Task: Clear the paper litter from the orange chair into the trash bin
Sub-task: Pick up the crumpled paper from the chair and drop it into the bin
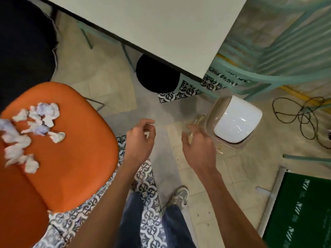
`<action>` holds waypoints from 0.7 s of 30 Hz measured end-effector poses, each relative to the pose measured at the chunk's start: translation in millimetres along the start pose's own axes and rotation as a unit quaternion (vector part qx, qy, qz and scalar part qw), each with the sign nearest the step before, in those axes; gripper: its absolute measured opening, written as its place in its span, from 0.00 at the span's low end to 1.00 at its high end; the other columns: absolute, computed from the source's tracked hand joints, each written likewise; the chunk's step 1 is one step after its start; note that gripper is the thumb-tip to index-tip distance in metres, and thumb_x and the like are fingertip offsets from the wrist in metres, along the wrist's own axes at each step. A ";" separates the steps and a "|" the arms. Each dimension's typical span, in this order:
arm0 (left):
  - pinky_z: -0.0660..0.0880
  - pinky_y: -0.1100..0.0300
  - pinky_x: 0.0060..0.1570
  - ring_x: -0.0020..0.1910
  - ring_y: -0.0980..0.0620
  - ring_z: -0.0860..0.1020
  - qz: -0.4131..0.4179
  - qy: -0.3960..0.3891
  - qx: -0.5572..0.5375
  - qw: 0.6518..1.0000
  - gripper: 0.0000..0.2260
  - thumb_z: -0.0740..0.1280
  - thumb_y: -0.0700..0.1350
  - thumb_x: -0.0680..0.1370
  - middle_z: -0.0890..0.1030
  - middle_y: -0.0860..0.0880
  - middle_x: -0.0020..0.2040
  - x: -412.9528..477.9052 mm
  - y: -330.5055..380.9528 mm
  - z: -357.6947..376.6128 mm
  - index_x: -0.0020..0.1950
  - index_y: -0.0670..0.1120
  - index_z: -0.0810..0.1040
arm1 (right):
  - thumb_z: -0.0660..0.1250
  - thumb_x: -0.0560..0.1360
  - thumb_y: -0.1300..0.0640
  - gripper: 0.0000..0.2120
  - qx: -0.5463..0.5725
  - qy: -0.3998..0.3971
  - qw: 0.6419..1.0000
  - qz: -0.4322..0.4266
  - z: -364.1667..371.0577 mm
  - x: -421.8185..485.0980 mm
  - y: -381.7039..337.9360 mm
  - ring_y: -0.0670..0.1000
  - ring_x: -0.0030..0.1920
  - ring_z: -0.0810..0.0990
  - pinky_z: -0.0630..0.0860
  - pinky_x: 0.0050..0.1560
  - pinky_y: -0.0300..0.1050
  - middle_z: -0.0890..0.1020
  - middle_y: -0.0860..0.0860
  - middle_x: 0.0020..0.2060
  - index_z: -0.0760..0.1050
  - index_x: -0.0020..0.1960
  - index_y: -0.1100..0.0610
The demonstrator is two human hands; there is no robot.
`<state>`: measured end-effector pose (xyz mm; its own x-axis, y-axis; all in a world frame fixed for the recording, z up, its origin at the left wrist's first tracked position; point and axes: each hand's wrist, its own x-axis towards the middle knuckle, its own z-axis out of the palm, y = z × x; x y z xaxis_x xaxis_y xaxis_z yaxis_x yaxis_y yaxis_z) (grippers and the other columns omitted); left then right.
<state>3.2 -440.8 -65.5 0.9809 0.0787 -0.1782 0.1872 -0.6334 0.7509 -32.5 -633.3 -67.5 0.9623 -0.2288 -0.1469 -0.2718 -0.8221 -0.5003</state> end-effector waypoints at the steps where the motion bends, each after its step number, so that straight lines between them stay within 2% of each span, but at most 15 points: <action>1: 0.81 0.56 0.52 0.49 0.59 0.83 -0.009 0.020 0.003 1.000 0.08 0.68 0.42 0.83 0.86 0.55 0.48 -0.8 -11.9 -18.7 0.60 0.49 0.83 | 0.64 0.85 0.48 0.16 0.011 -0.006 1.000 -0.013 8.8 -1.7 -17.0 0.61 0.56 0.84 0.83 0.54 0.55 0.84 0.54 0.62 0.77 0.70 0.50; 5: 0.80 0.58 0.49 0.48 0.56 0.85 -0.041 0.093 0.016 0.995 0.06 0.69 0.42 0.83 0.88 0.53 0.48 1.6 -65.2 -87.6 0.56 0.50 0.84 | 0.65 0.85 0.49 0.15 0.048 -0.034 0.996 -0.073 52.7 -5.6 -84.6 0.57 0.56 0.85 0.83 0.54 0.51 0.85 0.52 0.61 0.79 0.68 0.50; 8: 0.77 0.61 0.47 0.45 0.60 0.83 -0.065 0.132 0.026 0.989 0.06 0.70 0.40 0.82 0.87 0.53 0.48 10.0 -115.0 -138.0 0.54 0.49 0.84 | 0.66 0.85 0.48 0.14 0.069 -0.070 0.990 -0.106 95.9 -8.4 -140.7 0.54 0.55 0.85 0.84 0.52 0.50 0.85 0.51 0.60 0.80 0.67 0.51; 11: 0.79 0.59 0.46 0.44 0.63 0.80 -0.088 0.151 0.026 0.984 0.06 0.70 0.38 0.81 0.87 0.52 0.48 23.0 -164.6 -178.1 0.53 0.48 0.83 | 0.67 0.84 0.48 0.12 0.078 -0.102 0.984 -0.126 137.4 -9.7 -187.3 0.52 0.55 0.84 0.83 0.54 0.49 0.85 0.49 0.59 0.81 0.66 0.49; 14: 0.77 0.60 0.46 0.45 0.58 0.80 -0.119 0.164 0.040 0.978 0.05 0.69 0.38 0.82 0.86 0.50 0.49 39.8 -214.4 -214.3 0.54 0.47 0.83 | 0.66 0.84 0.46 0.13 0.075 -0.148 0.975 -0.148 177.3 -9.4 -234.2 0.51 0.57 0.83 0.83 0.56 0.52 0.84 0.48 0.60 0.80 0.66 0.46; 18: 0.74 0.61 0.50 0.49 0.53 0.81 -0.190 0.172 0.073 0.964 0.07 0.68 0.39 0.83 0.87 0.47 0.55 68.1 -280.2 -255.9 0.58 0.44 0.84 | 0.66 0.84 0.48 0.14 0.042 -0.185 0.963 -0.191 238.4 -7.9 -292.3 0.55 0.57 0.83 0.82 0.55 0.53 0.84 0.51 0.61 0.81 0.66 0.52; 21: 0.77 0.57 0.53 0.54 0.44 0.84 -0.221 0.159 0.094 0.958 0.09 0.68 0.40 0.84 0.86 0.43 0.58 88.1 -318.7 -276.1 0.62 0.42 0.83 | 0.67 0.84 0.50 0.14 0.043 -0.210 0.952 -0.220 280.1 -6.2 -328.8 0.56 0.56 0.84 0.83 0.55 0.53 0.84 0.53 0.60 0.81 0.67 0.53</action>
<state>44.9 -19.4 -144.8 0.7811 0.5816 -0.2272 0.6035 -0.6097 0.5139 49.2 -215.5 -141.1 0.9005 0.3708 -0.2273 0.1391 -0.7407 -0.6572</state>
